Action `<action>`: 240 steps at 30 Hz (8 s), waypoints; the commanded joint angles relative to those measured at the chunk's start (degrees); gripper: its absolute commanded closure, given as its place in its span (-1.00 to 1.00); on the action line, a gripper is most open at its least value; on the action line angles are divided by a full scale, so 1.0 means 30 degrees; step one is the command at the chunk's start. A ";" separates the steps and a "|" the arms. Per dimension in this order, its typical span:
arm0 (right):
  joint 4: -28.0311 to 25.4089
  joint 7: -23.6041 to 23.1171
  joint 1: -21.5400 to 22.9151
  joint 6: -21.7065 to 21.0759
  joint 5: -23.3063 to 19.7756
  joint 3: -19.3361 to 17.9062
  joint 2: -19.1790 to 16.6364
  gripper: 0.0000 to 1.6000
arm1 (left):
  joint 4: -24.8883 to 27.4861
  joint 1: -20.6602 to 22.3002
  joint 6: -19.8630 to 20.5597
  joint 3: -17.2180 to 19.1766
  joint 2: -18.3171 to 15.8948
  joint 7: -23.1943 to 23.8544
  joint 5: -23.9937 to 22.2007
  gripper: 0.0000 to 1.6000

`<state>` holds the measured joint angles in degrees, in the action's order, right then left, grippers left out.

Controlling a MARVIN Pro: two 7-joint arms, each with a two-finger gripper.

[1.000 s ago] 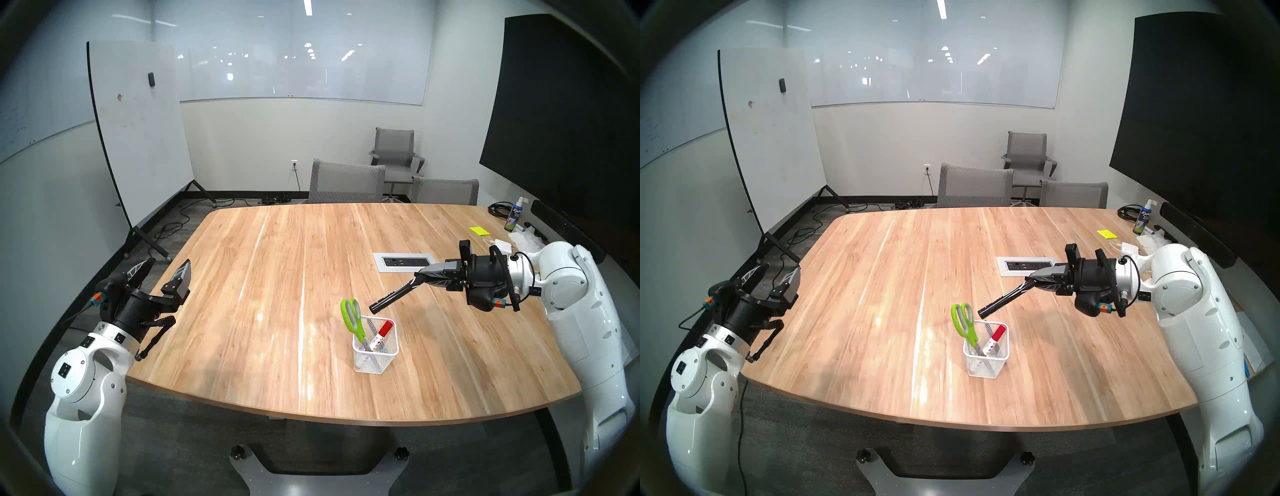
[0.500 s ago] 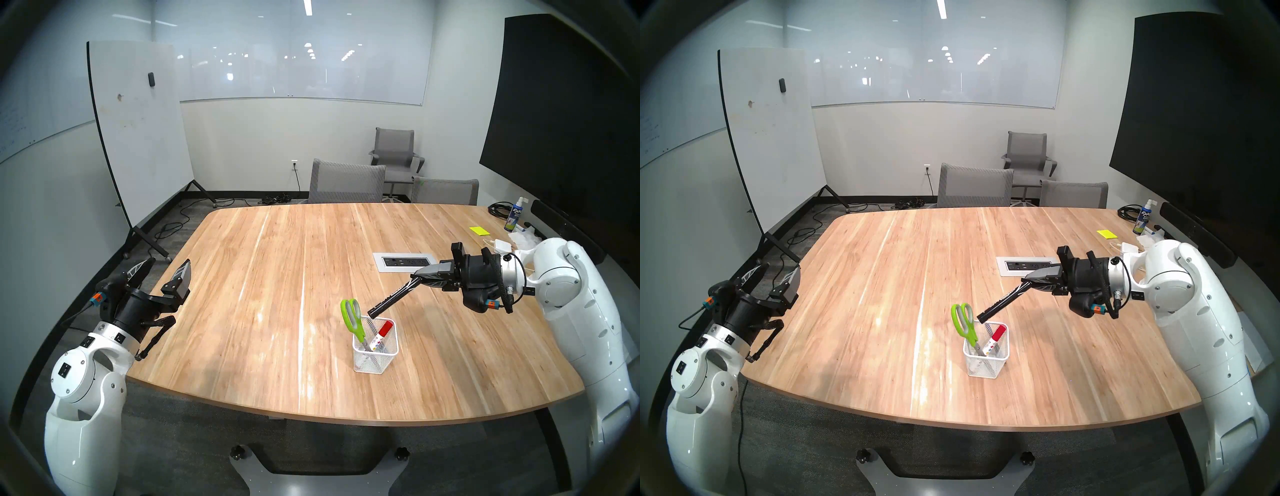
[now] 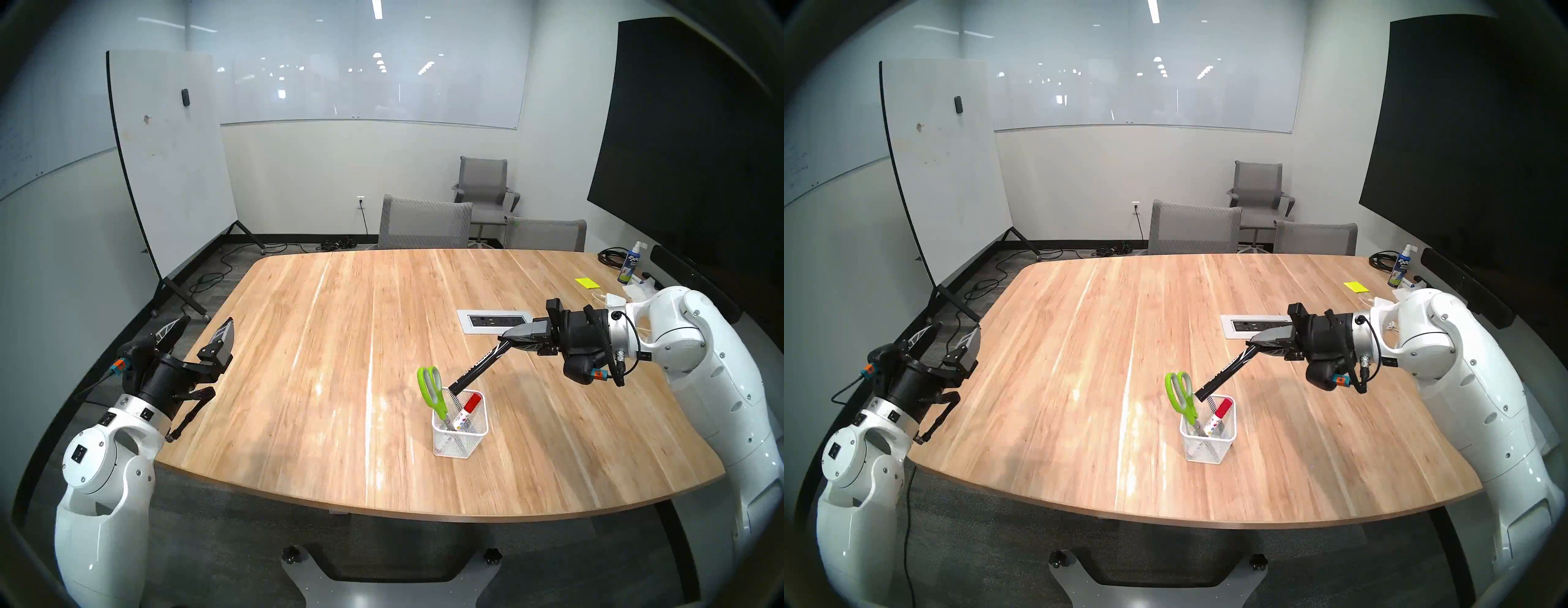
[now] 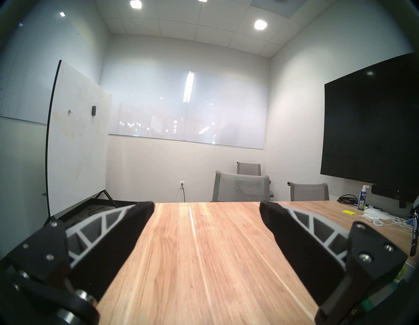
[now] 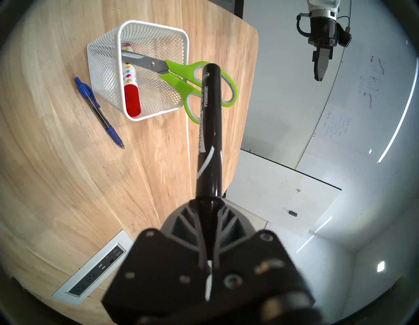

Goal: Place the pen, the marker, and the scissors into the pen holder

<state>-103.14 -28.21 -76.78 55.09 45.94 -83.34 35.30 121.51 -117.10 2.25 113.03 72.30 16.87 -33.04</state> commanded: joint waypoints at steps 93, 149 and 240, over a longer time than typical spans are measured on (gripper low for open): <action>-0.2542 2.0816 0.4073 -0.5148 2.3945 0.9445 -0.4268 1.00 | 0.0352 0.0182 0.0313 0.0226 0.0366 0.0286 0.0236 -1.00; -0.0532 1.6549 0.1885 -0.3963 1.2294 0.4813 -0.2194 -1.00 | 0.0295 0.0321 0.0375 0.0304 0.0609 0.0532 0.0422 -1.00; -0.1590 0.1042 -0.9854 -1.9904 -3.4223 -0.6682 -0.8180 -1.00 | 0.0279 0.0538 0.0572 0.0480 0.1071 0.0960 0.0750 -1.00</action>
<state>-108.97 -18.87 -102.75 1.04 -52.64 -97.51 14.13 120.98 -115.43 3.61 114.28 75.52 19.89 -30.64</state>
